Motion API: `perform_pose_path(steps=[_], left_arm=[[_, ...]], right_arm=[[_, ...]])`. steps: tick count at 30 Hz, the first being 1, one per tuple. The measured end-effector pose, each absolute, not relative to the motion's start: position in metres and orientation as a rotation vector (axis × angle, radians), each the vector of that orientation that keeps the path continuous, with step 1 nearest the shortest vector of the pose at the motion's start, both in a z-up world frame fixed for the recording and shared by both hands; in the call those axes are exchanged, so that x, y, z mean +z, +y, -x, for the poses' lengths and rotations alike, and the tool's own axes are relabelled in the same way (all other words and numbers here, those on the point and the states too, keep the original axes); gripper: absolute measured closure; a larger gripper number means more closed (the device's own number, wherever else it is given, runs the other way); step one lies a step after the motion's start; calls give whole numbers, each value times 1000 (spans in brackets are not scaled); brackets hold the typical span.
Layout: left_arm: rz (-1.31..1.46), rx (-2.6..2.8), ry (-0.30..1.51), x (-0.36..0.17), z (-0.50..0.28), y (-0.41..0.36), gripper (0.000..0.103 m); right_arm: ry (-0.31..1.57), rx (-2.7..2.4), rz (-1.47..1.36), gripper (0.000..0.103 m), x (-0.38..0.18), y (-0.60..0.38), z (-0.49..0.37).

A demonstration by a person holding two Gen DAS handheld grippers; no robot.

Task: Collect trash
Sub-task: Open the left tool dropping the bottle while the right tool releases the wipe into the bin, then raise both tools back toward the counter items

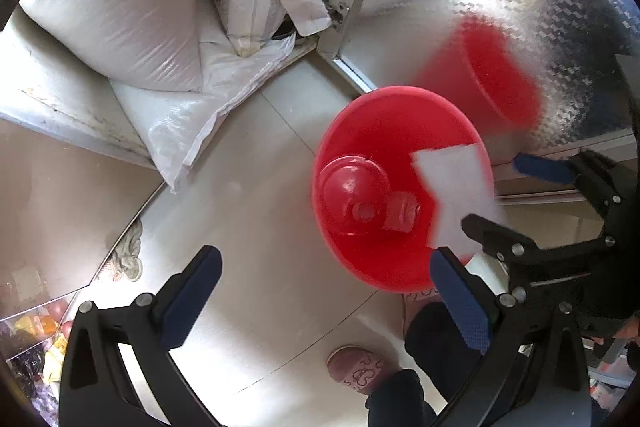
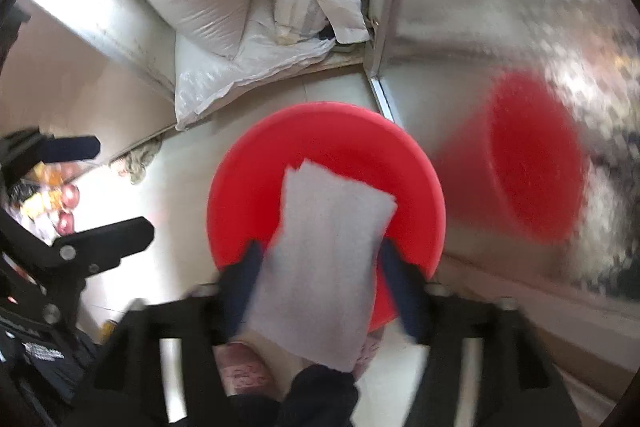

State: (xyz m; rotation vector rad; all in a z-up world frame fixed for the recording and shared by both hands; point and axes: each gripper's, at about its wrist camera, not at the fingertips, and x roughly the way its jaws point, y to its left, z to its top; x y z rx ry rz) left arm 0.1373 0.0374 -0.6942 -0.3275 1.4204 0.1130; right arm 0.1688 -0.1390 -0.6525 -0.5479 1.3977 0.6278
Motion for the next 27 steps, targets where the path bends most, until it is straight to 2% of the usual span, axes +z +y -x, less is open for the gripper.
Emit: perform_pose_path(steps=[2, 4, 12, 16, 20, 27], left_arm=[[323, 123, 1420, -694, -135, 39, 0], [327, 130, 1421, -691, -133, 40, 0], [347, 150, 1384, -641, -116, 40, 0], [372, 166, 1350, -588, -102, 41, 0], [335, 187, 1317, -526, -88, 36, 0], [313, 206, 1252, -400, -57, 25, 0]], right_arm=[[1383, 627, 571, 19, -651, -140, -167], [1380, 623, 588, 14, -651, -141, -167], [1374, 607, 576, 11, -609, -145, -161], [1327, 618, 593, 10, -559, -139, -149], [1321, 632, 553, 2, -497, -136, -138], [1229, 636, 542, 2, -376, -134, -107]])
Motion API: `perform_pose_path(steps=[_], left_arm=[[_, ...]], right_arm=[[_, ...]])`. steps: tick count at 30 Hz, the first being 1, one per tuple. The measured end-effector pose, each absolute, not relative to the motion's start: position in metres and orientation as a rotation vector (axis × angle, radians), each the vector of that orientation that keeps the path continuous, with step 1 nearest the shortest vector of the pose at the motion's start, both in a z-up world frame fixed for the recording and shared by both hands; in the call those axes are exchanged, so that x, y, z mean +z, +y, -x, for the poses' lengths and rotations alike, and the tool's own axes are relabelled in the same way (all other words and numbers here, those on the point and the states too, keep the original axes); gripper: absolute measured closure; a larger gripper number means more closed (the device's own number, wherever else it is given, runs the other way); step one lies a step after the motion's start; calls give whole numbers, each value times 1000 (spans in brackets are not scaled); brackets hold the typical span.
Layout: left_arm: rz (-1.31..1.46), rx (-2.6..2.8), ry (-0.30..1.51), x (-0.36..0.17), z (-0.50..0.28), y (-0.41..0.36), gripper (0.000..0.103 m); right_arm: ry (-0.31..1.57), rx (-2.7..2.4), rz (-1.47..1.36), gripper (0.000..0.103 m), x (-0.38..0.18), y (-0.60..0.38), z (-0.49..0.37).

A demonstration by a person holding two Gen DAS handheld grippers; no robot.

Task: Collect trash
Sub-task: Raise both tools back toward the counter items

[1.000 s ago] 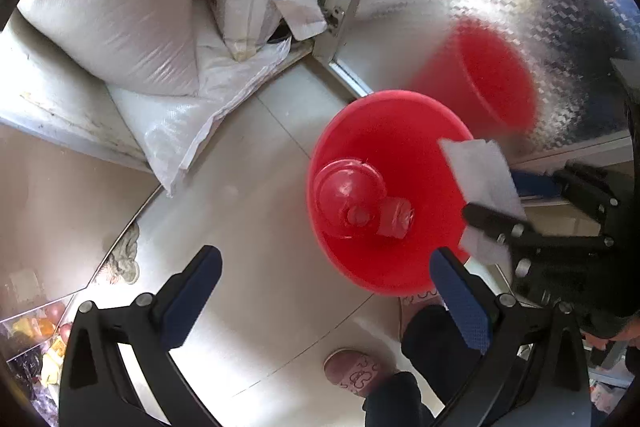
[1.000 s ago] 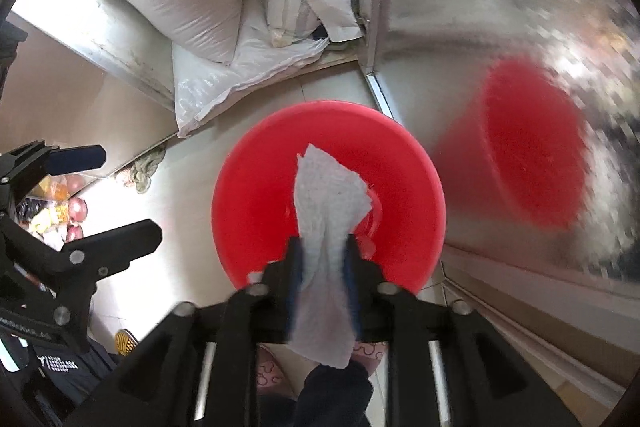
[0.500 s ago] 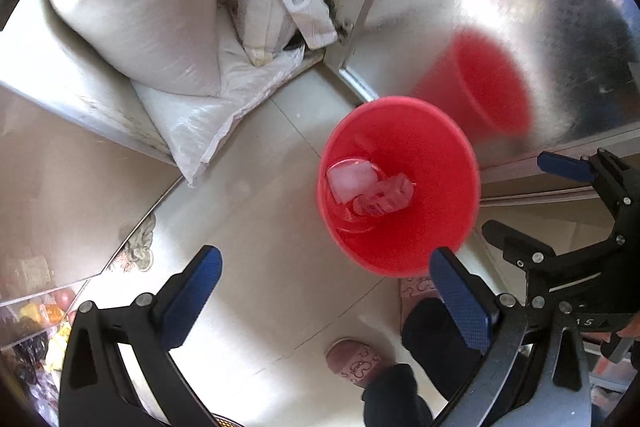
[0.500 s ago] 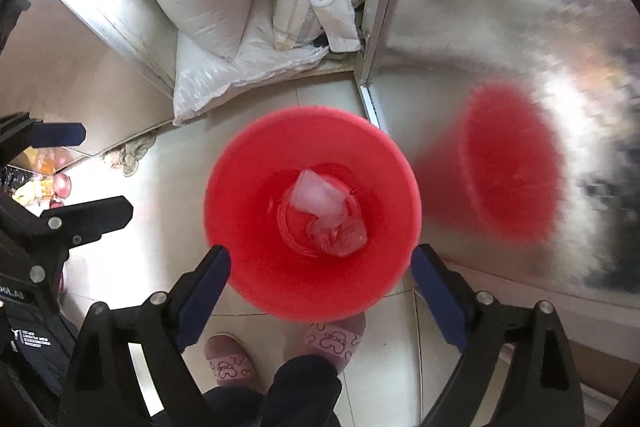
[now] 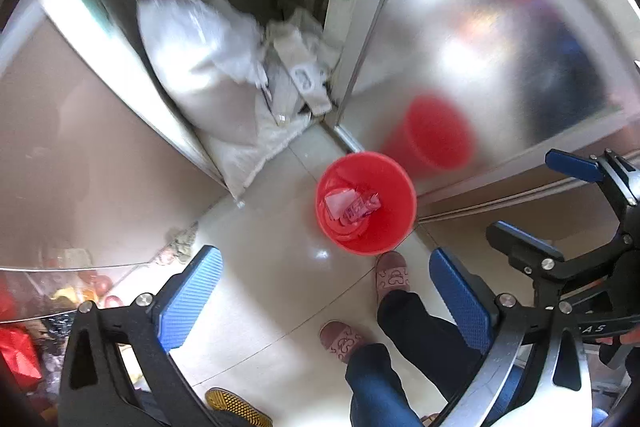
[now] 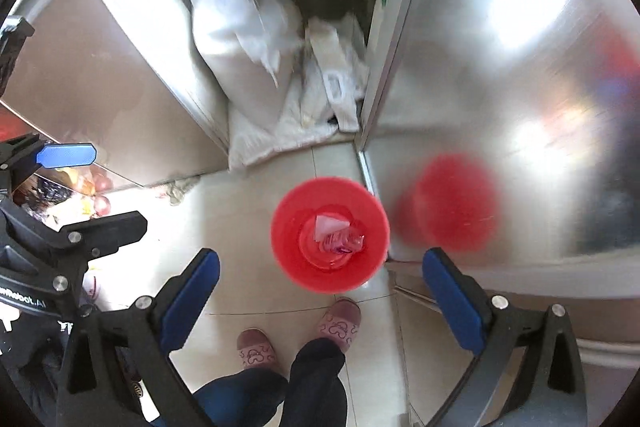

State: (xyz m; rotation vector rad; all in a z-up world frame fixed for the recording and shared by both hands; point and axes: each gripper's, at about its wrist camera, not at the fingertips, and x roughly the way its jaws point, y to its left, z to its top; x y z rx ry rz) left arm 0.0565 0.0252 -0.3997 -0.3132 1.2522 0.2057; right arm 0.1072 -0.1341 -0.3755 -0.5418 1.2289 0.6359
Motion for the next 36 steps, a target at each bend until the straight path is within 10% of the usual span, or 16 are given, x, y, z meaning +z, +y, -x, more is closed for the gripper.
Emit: perform_pose_path(steps=[17, 36], left_arm=[[170, 173, 1005, -146, -26, -21, 0], [132, 90, 935, -71, -142, -16, 0]], right_arm=[[1006, 569, 450, 2, -127, -174, -72], [912, 534, 333, 2, -53, -185, -161]])
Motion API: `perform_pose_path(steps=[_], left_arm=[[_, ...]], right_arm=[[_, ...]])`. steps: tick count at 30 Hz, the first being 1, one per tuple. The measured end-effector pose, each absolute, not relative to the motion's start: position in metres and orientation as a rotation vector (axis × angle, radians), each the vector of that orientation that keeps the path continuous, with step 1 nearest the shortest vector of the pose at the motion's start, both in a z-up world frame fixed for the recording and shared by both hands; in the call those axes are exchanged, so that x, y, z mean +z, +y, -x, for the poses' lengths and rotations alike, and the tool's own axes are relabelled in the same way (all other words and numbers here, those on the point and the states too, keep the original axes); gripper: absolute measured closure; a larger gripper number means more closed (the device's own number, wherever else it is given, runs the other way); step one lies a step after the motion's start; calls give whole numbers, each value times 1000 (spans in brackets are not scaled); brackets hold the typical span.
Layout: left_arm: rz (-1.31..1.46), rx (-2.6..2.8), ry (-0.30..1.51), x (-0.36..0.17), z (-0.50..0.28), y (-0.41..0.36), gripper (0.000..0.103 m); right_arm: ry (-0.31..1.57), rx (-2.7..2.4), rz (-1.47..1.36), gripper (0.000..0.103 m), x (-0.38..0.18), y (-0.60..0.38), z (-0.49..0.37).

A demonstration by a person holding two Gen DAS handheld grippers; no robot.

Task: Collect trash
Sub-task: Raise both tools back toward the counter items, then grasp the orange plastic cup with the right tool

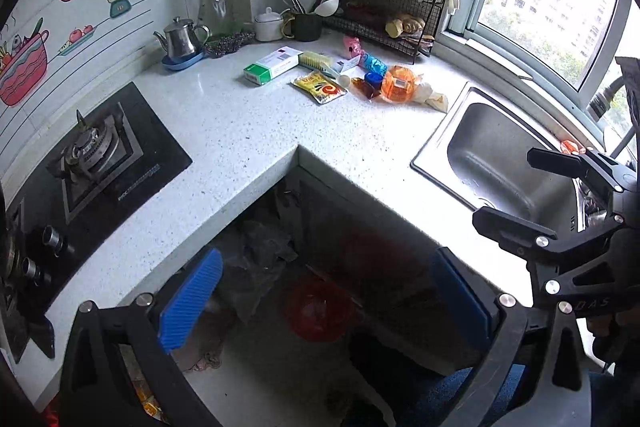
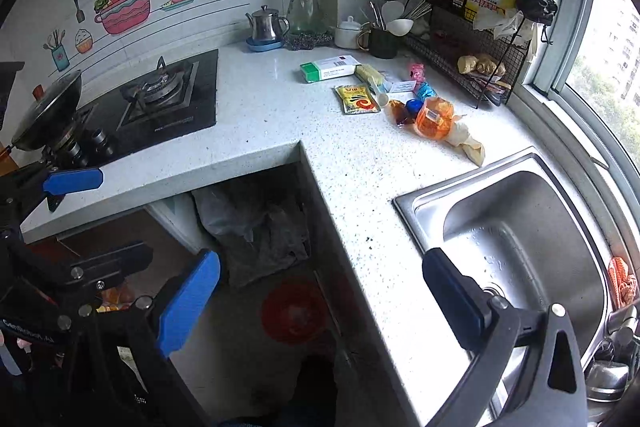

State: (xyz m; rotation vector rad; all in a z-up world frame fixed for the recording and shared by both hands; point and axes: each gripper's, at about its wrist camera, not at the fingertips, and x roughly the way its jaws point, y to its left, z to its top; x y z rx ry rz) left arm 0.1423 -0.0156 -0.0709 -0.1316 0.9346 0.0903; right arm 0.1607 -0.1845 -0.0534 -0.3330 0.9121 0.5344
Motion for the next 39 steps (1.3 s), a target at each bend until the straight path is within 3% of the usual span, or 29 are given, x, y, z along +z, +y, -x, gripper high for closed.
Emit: perform_pose_path(steps=[13, 17, 21, 24, 28, 35, 39], left_arm=[[147, 97, 959, -61, -315, 0, 0], [175, 104, 992, -73, -362, -1, 0], [191, 102, 1021, -87, -402, -2, 0], [203, 96, 1052, -100, -423, -2, 0], [201, 94, 1093, -116, -446, -3, 0], [196, 102, 1146, -135, -468, 1, 0], [184, 98, 1160, -139, -472, 2, 0]], right_arm=[[966, 589, 291, 2, -44, -182, -314], [1014, 565, 322, 12, -54, -185, -362], [1095, 561, 347, 16, -71, -187, -404], [1143, 540, 398, 20, -88, -185, -431], [1191, 543, 420, 33, -107, -183, -455], [1288, 547, 428, 33, -142, -180, -483], [1253, 522, 520, 35, -148, -176, -487]])
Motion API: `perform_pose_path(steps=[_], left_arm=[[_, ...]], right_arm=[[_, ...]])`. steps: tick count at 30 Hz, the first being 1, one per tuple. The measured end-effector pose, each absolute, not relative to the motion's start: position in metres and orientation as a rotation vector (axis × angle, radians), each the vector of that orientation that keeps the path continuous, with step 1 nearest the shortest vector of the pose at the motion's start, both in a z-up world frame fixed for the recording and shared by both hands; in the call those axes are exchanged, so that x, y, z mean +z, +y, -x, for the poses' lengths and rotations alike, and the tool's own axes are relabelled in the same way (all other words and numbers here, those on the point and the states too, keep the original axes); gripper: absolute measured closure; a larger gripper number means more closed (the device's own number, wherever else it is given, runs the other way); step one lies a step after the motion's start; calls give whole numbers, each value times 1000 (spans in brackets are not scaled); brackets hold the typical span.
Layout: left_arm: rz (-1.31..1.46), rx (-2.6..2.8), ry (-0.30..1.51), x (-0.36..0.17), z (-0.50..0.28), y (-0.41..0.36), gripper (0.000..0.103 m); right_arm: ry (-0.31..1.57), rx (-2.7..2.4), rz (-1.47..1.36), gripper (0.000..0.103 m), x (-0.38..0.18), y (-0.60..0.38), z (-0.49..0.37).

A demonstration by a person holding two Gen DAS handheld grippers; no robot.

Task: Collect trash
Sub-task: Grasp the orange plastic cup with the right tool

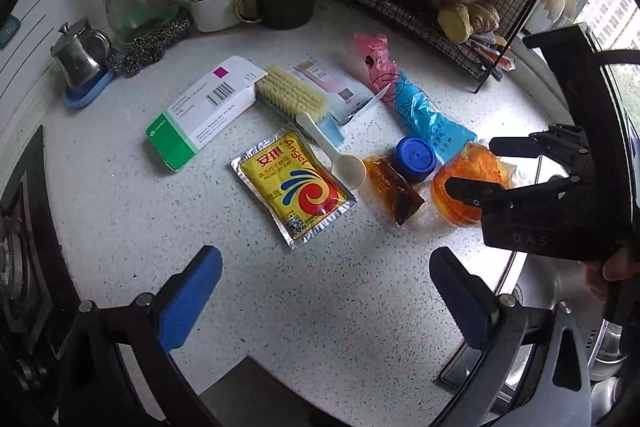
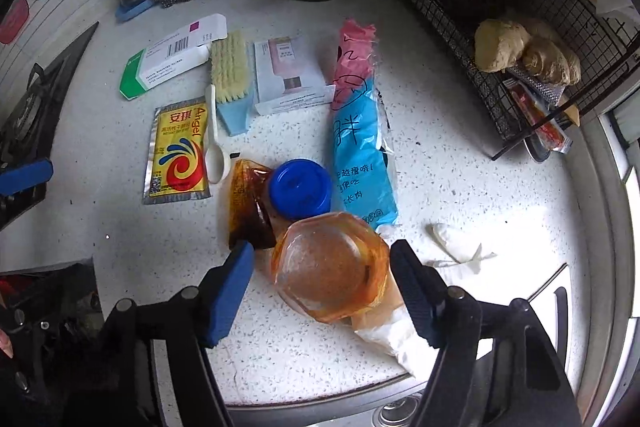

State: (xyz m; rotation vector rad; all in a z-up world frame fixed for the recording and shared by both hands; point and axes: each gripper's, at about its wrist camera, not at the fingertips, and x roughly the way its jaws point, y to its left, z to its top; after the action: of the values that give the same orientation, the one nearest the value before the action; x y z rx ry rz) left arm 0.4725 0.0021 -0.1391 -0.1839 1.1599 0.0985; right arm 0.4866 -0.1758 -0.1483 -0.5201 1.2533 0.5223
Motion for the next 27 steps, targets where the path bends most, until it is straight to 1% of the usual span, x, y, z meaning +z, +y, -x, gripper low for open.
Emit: perform_pose_path(steps=[3, 5, 7, 9, 11, 16, 18, 27], left_arm=[[184, 104, 1172, -143, -475, 4, 0], [189, 101, 1175, -144, -475, 5, 0], [187, 99, 1185, -148, -476, 5, 0], [179, 103, 1194, -151, -477, 5, 0], [182, 104, 1199, -153, -477, 5, 0], [186, 110, 1205, -152, -478, 4, 0], [186, 109, 1202, -149, -477, 4, 0], [245, 119, 1190, -132, -471, 16, 0]], right_arm=[[1292, 523, 524, 38, -154, -179, -491], [1282, 515, 499, 38, -153, -186, -494], [1314, 532, 484, 38, -158, -189, -497], [1344, 550, 488, 40, -164, -190, -496], [1338, 563, 505, 48, -167, -188, -492], [1318, 584, 529, 52, -168, -182, -482], [1297, 591, 533, 53, -163, -181, -473], [1214, 585, 436, 53, -111, -188, -462]])
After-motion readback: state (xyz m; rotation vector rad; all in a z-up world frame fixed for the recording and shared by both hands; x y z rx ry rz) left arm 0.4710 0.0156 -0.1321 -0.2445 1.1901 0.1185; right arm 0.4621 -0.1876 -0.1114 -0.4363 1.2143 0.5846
